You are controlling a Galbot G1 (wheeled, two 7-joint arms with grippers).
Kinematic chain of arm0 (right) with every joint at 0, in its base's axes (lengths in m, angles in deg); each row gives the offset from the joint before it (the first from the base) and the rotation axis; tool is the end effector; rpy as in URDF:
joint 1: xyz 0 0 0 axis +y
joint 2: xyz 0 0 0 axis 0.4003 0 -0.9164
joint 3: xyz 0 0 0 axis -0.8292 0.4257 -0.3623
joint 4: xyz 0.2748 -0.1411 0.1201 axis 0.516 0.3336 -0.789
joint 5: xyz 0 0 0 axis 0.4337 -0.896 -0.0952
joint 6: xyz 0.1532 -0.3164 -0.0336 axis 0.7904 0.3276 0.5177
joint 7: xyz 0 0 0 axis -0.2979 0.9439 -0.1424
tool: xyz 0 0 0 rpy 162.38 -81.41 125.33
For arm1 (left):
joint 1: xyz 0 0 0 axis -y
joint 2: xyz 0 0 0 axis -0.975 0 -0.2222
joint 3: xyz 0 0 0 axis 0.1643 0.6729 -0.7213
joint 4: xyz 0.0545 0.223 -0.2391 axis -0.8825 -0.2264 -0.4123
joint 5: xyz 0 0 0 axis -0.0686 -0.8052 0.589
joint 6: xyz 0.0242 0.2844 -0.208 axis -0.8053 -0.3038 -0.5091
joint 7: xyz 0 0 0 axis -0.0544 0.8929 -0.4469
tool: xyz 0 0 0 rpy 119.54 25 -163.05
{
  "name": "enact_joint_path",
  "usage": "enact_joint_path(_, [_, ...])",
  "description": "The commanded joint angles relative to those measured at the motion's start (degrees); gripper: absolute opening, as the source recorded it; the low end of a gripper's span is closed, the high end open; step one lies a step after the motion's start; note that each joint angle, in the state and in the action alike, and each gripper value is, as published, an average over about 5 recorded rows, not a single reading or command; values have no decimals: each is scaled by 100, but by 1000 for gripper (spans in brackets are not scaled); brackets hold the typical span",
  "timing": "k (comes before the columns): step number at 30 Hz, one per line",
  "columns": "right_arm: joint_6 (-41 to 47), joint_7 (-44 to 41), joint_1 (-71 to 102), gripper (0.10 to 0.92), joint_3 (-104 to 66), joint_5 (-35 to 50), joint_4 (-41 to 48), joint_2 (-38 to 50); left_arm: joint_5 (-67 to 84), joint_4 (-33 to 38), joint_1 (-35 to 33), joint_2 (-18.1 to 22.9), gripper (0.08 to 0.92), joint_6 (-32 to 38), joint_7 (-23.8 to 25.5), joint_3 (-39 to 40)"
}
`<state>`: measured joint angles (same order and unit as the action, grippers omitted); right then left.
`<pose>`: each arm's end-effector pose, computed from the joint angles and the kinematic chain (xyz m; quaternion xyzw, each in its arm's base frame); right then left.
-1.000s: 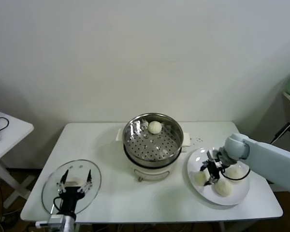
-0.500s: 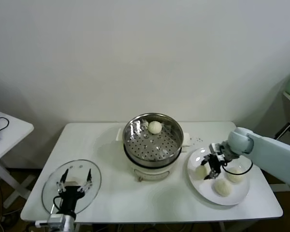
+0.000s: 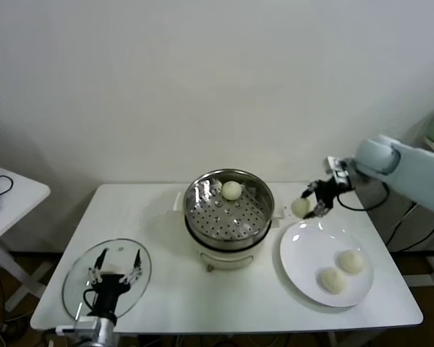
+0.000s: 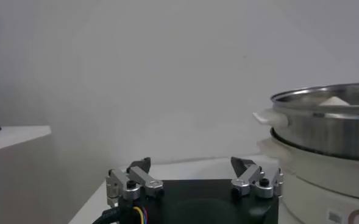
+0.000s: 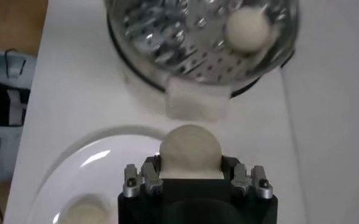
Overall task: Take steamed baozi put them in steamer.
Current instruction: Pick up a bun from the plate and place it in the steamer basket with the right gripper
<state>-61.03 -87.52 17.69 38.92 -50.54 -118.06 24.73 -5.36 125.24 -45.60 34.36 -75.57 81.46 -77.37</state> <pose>0.5341 -0.1249 -0.0456 0.5276 -0.6385 0.4489 0.3352 0.1710 0.0557 -0.3320 0.0261 -0.9964 -0.0573 0.0569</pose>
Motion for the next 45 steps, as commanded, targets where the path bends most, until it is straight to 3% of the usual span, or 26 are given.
enact_joint_path(1, [48, -41, -1382, 645, 728, 1134, 255, -1011, -39, 46, 25, -14, 823, -9, 11, 45])
enact_joint_path(20, [317, 286, 347, 645, 221, 916, 1214, -3301, -71, 200, 106, -136, 823, -99, 26, 75])
enact_joint_path(30, [97, 51, 739, 653, 274, 353, 2127, -3801, -56, 224, 91, -148, 823, -121, 39, 87])
enact_joint_path(45, [-6, 38, 982, 659, 100, 118, 2677, -4110, -18, 155, 52, -122, 823, -98, 37, 73])
